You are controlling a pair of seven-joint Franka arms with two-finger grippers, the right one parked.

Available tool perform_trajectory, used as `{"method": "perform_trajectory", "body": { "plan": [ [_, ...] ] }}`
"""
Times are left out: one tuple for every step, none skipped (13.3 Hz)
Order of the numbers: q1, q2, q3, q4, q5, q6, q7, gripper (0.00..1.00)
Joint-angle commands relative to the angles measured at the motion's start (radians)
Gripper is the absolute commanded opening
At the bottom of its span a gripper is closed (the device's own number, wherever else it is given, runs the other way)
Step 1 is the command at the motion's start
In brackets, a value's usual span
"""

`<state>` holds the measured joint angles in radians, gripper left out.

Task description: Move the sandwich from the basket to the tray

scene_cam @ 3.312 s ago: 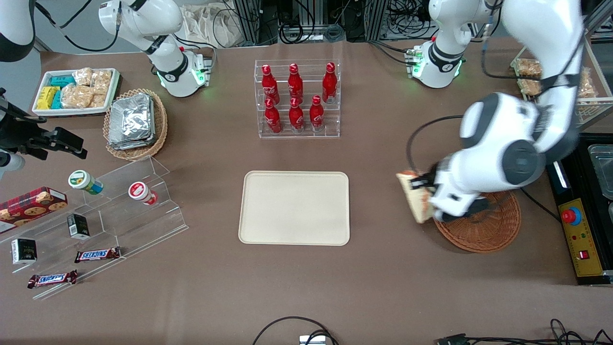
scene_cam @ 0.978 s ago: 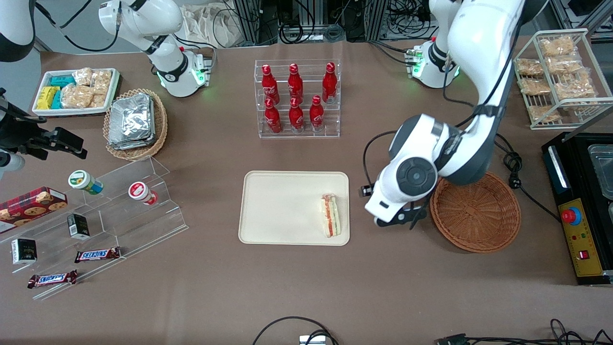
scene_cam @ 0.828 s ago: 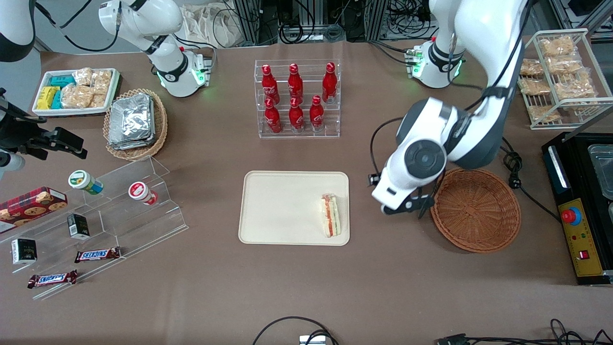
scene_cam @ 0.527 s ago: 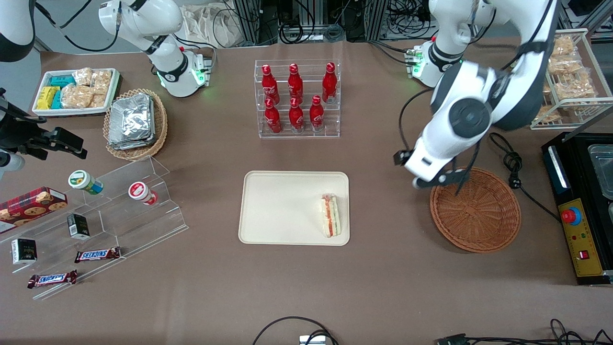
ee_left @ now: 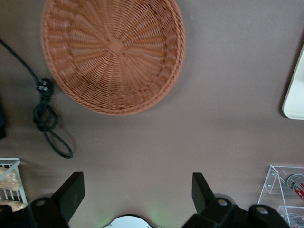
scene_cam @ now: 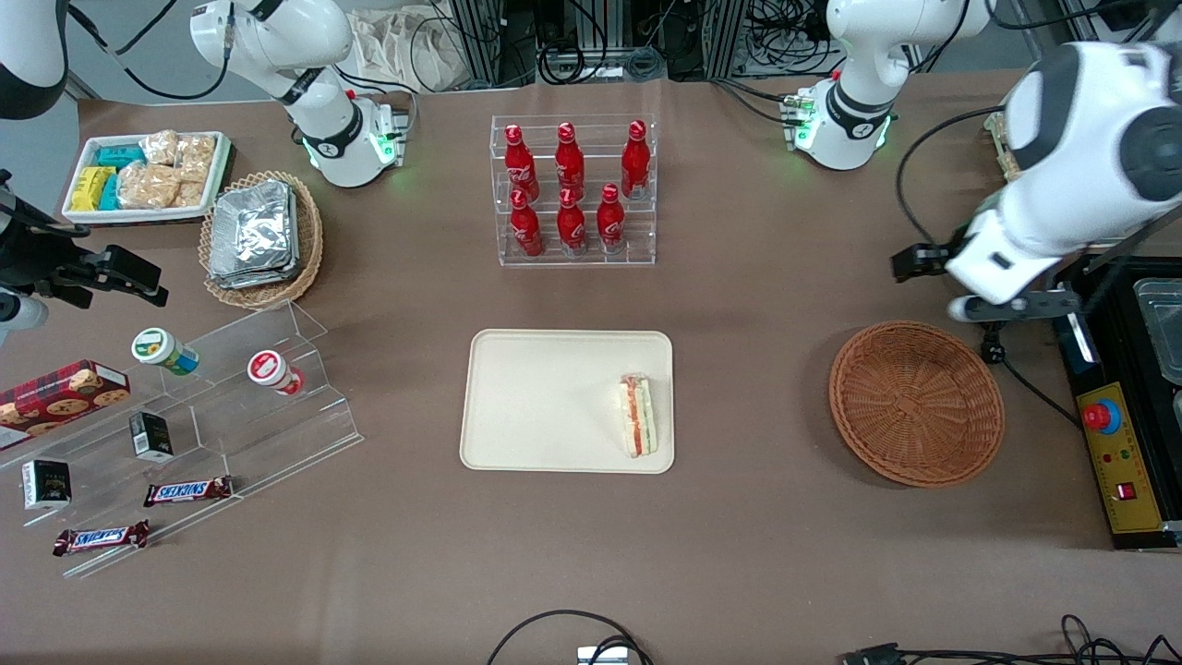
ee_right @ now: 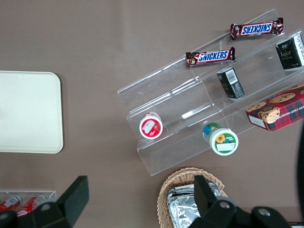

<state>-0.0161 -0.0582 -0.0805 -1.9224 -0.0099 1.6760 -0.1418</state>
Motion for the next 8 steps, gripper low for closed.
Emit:
{"method": "perform_trajectory", "body": {
  "plan": [
    [0.005,0.023,-0.015,0.057,0.042,-0.03,0.005,1.0],
    [0.011,0.026,-0.015,0.071,0.06,-0.032,0.008,1.0],
    [0.013,0.049,-0.015,0.106,0.061,-0.035,0.002,1.0],
    [0.011,0.091,-0.015,0.165,0.061,-0.067,0.002,1.0],
    [0.01,0.148,-0.018,0.24,0.062,-0.117,0.002,1.0],
    [0.01,0.194,-0.018,0.309,0.054,-0.177,0.004,1.0],
    [0.005,0.228,-0.019,0.359,0.054,-0.215,-0.005,1.0],
    [0.004,0.241,-0.019,0.374,0.051,-0.222,-0.007,1.0]
  ]
}}
